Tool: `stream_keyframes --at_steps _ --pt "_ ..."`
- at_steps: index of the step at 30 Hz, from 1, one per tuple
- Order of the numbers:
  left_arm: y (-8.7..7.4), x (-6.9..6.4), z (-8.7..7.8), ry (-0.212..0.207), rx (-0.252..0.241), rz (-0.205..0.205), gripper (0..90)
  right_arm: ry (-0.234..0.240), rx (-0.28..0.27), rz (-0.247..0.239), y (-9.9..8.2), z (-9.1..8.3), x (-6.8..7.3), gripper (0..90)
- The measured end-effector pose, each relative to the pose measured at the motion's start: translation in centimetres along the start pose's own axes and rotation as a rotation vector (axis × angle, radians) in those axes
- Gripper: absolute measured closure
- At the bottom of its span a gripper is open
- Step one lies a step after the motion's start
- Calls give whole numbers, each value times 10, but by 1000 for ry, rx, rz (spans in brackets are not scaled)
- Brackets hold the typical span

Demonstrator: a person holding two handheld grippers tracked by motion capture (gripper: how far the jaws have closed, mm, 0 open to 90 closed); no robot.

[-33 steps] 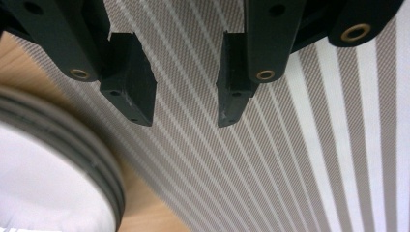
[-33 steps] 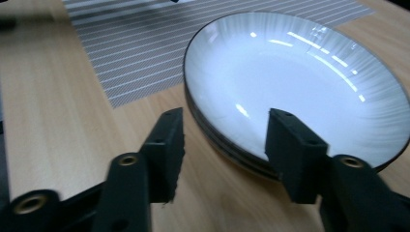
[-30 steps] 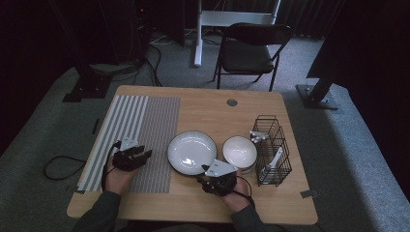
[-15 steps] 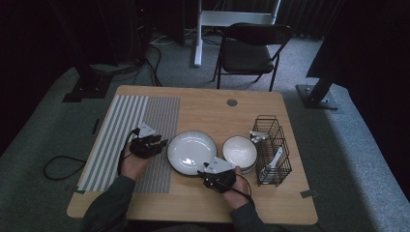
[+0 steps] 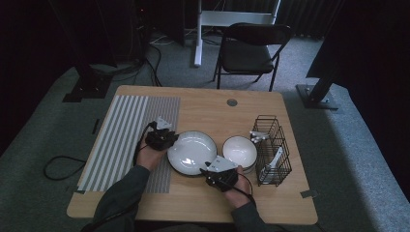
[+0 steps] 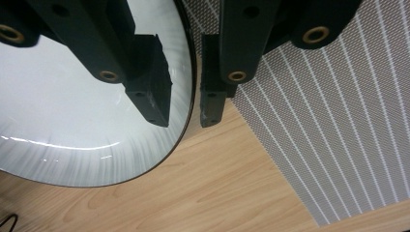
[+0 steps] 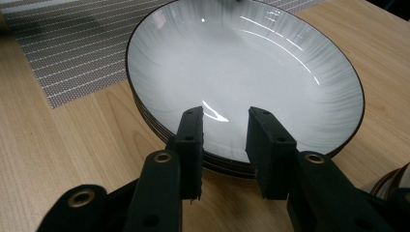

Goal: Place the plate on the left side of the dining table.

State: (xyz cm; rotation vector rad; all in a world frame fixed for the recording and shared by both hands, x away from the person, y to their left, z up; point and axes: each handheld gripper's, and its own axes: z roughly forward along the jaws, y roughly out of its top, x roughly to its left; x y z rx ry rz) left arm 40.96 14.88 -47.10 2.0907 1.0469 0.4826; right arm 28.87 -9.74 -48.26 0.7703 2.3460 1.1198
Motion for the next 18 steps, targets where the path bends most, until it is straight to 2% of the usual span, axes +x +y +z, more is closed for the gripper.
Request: stream_keyframes --at_steps 8,18 --pt "-1 -1 10 12 22 -3 813 9 11 -9 -3 -2 0 681" --pt "-2 1 9 6 -4 -25 838 26 15 -6 -4 0 0 697"
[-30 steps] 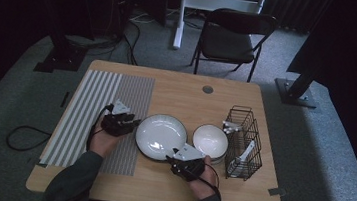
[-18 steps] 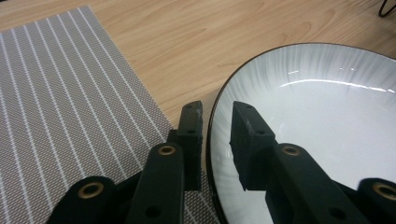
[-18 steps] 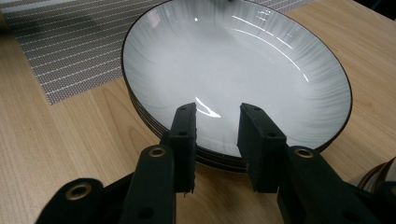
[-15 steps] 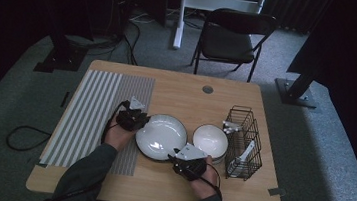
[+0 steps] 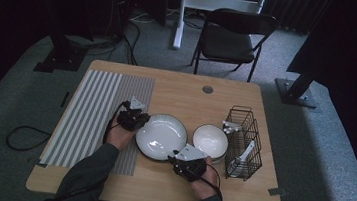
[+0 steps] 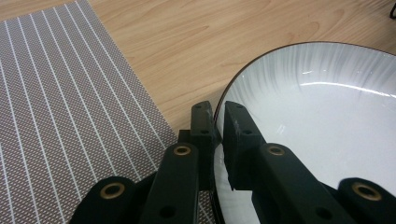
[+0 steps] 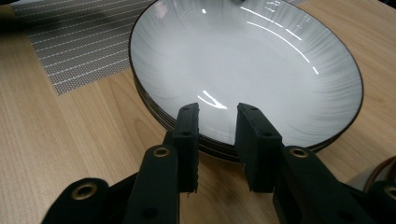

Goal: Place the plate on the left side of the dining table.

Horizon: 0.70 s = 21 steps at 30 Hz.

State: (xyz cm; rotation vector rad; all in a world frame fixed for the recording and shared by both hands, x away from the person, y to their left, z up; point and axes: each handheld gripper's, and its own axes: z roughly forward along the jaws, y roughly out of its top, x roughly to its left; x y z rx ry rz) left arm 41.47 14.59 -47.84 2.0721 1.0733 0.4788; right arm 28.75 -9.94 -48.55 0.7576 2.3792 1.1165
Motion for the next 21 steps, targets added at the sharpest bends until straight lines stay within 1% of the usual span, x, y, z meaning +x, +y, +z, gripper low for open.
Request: stream_keyframes --at_steps 4,7,10,14,17,19,21 --pt "1 0 -2 6 -8 -7 841 6 -1 -1 0 1 0 695" --pt "3 2 -5 10 -16 -8 845 -1 5 -2 1 2 -1 696" --pt "3 5 -7 7 -30 -18 850 -28 16 -2 3 4 1 698" --pt "4 6 -11 28 -42 -20 852 -64 33 -12 7 8 6 700" --pt "4 9 -14 37 -56 -34 852 -86 37 -15 10 12 8 698" --pt "4 11 -15 38 -55 -43 845 -90 32 -6 10 14 8 697" --pt "3 12 -16 28 -55 -51 817 -95 31 -4 11 16 8 697"
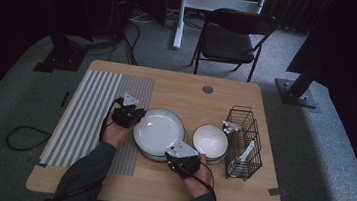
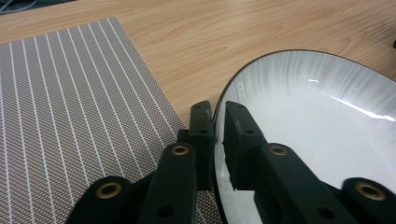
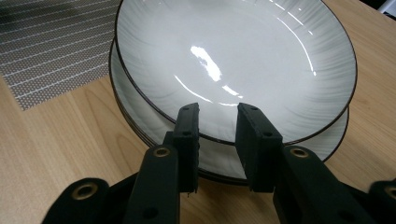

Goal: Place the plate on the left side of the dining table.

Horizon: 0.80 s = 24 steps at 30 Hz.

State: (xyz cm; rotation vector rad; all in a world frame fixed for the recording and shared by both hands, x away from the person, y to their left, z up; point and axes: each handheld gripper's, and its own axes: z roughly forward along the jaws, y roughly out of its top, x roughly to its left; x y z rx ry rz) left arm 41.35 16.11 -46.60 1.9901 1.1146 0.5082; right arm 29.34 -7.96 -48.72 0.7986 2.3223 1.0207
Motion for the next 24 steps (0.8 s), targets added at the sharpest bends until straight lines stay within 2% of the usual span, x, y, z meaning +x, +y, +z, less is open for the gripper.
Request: stream_keyframes --at_steps 8,21,24 --pt "-9 6 2 -28 10 -67 762 -37 9 -1 3 4 2 713" --pt "-12 8 5 -59 21 -101 735 -80 14 -21 5 7 6 741" --pt "-13 8 6 -73 25 -124 724 -80 14 -21 5 7 6 742"
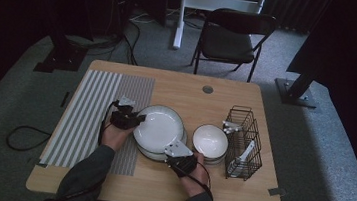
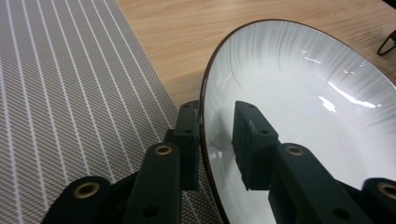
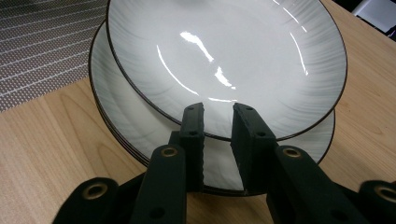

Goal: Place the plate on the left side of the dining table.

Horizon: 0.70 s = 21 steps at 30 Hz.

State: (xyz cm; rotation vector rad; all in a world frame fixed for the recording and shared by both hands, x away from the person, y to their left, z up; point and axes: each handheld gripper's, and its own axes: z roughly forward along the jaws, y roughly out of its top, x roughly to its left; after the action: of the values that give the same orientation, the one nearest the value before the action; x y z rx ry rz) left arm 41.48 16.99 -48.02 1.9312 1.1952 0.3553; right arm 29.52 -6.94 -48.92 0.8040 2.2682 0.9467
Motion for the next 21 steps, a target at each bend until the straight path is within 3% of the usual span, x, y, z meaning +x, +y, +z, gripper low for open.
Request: stream_keyframes --at_steps 6,9,16,21 --pt "-1 4 2 -41 4 -39 710 -3 -3 -2 0 0 1 749" --pt "-2 4 2 -41 -5 -52 712 -5 -4 -6 0 0 1 751" --pt "-5 9 1 -74 -39 -148 770 1 -9 -10 -1 0 2 751" --pt "-6 11 -1 -98 -63 -180 802 -4 -13 -7 -2 0 3 754"
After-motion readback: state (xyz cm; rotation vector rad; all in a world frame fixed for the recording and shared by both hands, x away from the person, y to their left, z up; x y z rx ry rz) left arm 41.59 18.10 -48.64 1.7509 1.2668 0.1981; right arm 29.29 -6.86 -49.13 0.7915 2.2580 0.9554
